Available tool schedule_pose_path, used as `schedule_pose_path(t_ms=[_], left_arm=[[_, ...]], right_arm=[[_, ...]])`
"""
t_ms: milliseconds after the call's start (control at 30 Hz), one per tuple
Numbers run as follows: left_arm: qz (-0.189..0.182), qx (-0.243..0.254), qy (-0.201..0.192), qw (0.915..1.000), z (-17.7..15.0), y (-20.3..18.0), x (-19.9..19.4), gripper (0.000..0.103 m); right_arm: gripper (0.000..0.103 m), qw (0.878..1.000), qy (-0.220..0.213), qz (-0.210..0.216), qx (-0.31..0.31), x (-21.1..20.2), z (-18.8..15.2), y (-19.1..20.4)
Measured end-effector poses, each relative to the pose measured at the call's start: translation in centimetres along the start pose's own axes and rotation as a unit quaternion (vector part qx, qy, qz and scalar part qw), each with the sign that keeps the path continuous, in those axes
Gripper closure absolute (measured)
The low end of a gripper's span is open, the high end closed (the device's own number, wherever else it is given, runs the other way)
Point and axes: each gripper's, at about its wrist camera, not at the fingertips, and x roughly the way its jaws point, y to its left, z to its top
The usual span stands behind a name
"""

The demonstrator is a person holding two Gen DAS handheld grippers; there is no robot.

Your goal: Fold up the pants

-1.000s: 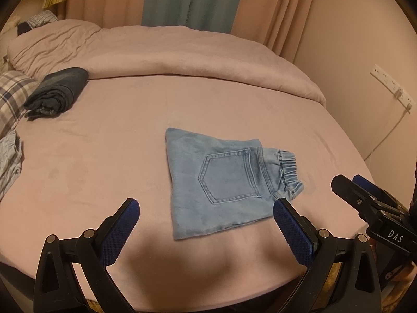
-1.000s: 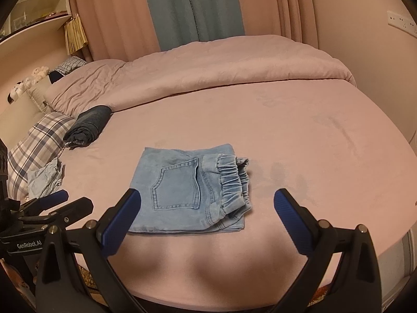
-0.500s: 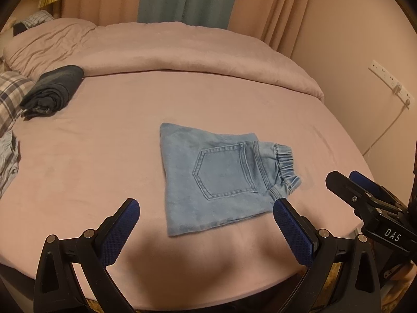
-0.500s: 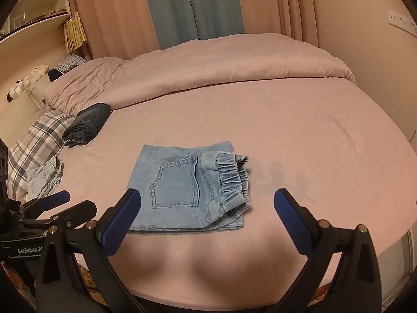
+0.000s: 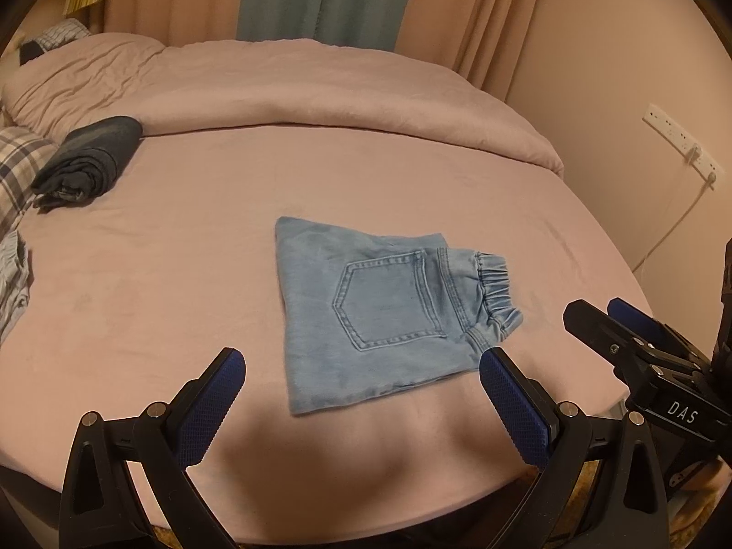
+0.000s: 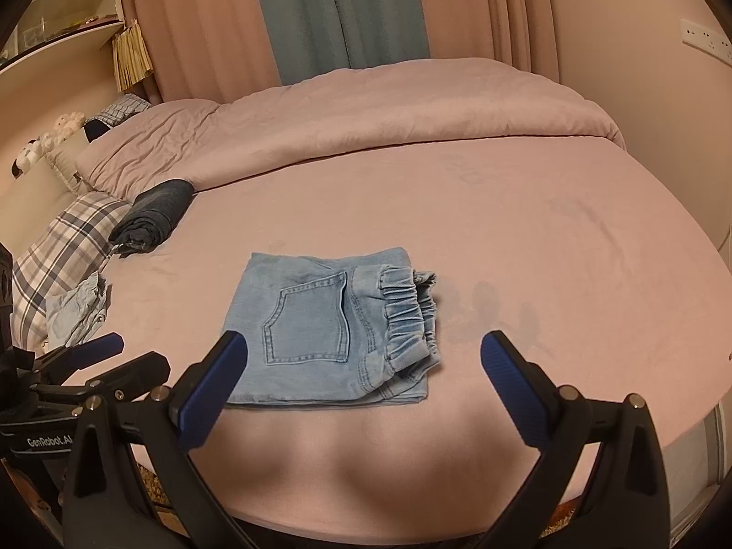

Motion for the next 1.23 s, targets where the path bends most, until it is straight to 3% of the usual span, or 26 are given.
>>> schedule_pose_path(t_ms=[1233], left_arm=[[0.001,0.005,-0.004,1.0,0.08,-0.35,-0.29,0.001]], right_arm=[[0.0,1.0,0.005,-0.008,0.002,0.16,-0.11,-0.25]])
